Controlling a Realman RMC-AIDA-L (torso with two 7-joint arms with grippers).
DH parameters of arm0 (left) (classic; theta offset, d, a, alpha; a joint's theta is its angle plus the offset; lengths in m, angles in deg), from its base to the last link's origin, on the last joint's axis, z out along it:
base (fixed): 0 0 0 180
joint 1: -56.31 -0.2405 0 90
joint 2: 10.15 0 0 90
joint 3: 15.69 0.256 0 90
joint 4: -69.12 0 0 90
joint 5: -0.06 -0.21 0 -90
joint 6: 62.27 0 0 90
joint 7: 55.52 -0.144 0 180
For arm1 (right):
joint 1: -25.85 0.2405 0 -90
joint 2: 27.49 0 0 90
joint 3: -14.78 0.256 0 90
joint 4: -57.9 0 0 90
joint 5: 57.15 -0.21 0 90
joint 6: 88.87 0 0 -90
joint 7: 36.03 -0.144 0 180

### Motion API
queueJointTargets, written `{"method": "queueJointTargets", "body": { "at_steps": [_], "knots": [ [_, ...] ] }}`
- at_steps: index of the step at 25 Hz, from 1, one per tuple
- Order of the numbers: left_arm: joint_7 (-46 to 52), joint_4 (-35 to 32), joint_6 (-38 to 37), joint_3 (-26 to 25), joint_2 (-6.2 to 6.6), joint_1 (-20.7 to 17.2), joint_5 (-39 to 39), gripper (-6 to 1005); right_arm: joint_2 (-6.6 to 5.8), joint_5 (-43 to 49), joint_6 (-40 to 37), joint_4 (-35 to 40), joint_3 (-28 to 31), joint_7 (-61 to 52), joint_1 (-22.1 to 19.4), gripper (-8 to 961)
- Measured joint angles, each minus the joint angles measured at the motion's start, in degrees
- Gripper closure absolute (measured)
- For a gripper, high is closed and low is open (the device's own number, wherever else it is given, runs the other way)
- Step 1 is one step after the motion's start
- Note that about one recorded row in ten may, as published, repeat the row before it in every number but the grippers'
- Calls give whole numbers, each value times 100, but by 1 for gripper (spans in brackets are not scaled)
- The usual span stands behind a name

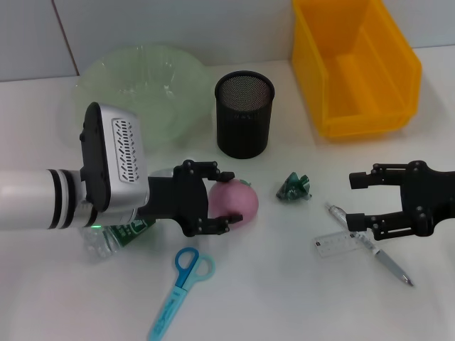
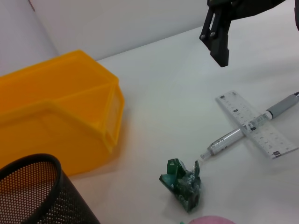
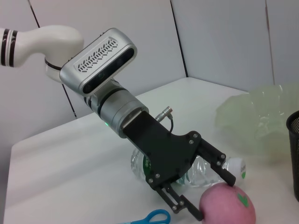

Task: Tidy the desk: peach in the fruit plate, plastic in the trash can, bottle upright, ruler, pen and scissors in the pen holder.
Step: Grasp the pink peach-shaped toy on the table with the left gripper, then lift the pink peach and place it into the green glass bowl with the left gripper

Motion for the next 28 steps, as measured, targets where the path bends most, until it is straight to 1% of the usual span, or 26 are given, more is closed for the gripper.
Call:
{"method": "queueJointTargets", "body": {
  "at_steps": [2, 7, 12, 16, 19, 22, 23, 24, 26, 28],
  "knots": [
    [-3, 0, 20, 22, 0, 23, 1, 254, 0, 0, 0, 0, 0, 0, 0, 127],
    [-6, -4, 32, 110, 0, 48, 1, 439, 0, 0, 0, 0, 0, 0, -3, 127],
    [-13, -47, 13, 138, 0, 56, 32, 665, 0, 0, 1, 0, 0, 0, -11, 127],
    [-17, -85, -134, 123, 6, 2, 298, 694, 0, 0, 1, -1, 2, 0, -32, 127],
    [-20, -322, -410, 50, 41, -202, 665, 716, 0, 0, 1, 0, 19, 0, -42, 128],
    [14, -907, -851, -107, 70, -620, 915, 738, 0, 0, 1, 0, 25, 1, -44, 128],
    [37, -1328, -1072, -319, 68, -928, 978, 745, 0, 0, 1, 0, 25, 0, -44, 128],
    [37, -1328, -1072, -319, 68, -928, 978, 760, 0, 0, 1, 0, 25, 0, -44, 128],
    [36, -1755, -1160, -680, 53, -1258, 1127, 789, 0, 0, 1, 3, 18, 1, -44, 128],
    [4, -1865, -1111, -1001, 57, -1372, 1302, 788, 0, 0, 1, 5, 7, 5, -45, 128]
  ]
}}
